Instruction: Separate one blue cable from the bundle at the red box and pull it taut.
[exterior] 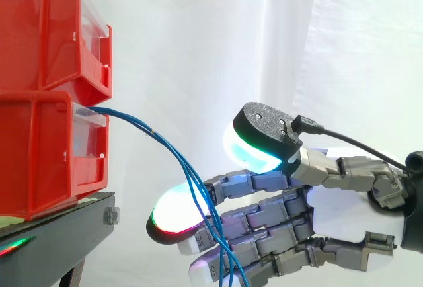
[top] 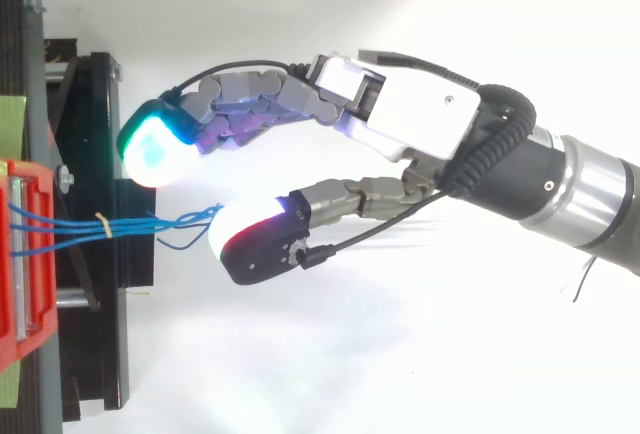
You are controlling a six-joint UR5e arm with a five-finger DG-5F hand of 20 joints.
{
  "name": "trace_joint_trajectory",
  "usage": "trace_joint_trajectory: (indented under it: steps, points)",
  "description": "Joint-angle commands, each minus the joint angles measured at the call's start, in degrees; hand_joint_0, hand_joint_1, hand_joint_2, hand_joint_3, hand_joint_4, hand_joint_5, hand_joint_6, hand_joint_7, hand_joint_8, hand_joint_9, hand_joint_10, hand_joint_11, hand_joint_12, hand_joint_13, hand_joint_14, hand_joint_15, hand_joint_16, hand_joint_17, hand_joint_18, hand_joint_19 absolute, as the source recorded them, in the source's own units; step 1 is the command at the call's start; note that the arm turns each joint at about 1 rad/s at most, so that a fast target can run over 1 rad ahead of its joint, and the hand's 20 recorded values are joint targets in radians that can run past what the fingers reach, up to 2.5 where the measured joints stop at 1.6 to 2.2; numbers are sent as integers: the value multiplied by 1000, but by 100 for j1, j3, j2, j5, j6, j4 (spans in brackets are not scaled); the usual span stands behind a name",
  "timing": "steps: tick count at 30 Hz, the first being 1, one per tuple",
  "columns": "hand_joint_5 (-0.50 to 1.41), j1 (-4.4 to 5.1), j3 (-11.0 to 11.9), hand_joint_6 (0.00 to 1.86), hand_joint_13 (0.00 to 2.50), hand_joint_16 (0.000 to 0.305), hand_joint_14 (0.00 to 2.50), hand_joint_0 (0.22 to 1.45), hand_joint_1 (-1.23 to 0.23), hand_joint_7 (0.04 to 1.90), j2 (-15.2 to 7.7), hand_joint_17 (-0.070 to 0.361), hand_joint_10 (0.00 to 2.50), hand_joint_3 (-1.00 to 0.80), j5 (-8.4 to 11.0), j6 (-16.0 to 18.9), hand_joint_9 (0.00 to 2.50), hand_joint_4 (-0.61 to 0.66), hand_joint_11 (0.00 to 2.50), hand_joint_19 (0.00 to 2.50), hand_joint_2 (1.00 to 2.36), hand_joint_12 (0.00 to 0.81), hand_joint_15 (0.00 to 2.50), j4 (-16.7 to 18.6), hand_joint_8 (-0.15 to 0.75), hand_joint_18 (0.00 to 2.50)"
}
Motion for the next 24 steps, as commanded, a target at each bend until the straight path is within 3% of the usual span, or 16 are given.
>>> trace_joint_trajectory:
  steps: [1, 4, 7, 9, 15, 24]
  points:
    - [-215, -24, 30, 502, 613, 57, 12, 522, -612, 799, -105, 128, 7, -500, -24, 16, 405, 384, 452, 473, 1000, 410, 444, 139, 358, 641]
    - [-214, -67, 293, 502, 614, 57, 12, 524, -613, 798, -368, 127, 9, -500, -121, 183, 406, 388, 449, 464, 1000, 409, 445, 209, 358, 643]
    - [-213, -67, 443, 502, 615, 57, 15, 524, -613, 801, -448, 128, 7, -500, -332, 315, 410, 392, 440, 471, 1000, 409, 451, 130, 359, 647]
    - [-212, -59, 496, 502, 616, 57, 14, 524, -614, 806, -448, 128, 6, -500, -358, 280, 415, 393, 445, 471, 1000, 410, 445, 7, 359, 649]
    - [-221, -67, 504, 502, 619, 57, 12, 524, -616, 805, -448, 128, 7, -500, -393, 421, 404, 357, 445, 470, 1000, 410, 447, -125, 357, 652]
    - [-212, -103, 504, 502, 618, 57, 14, 526, -617, 836, -448, 127, 7, -500, -534, 702, 402, 382, 446, 474, 1000, 409, 447, 7, 355, 654]
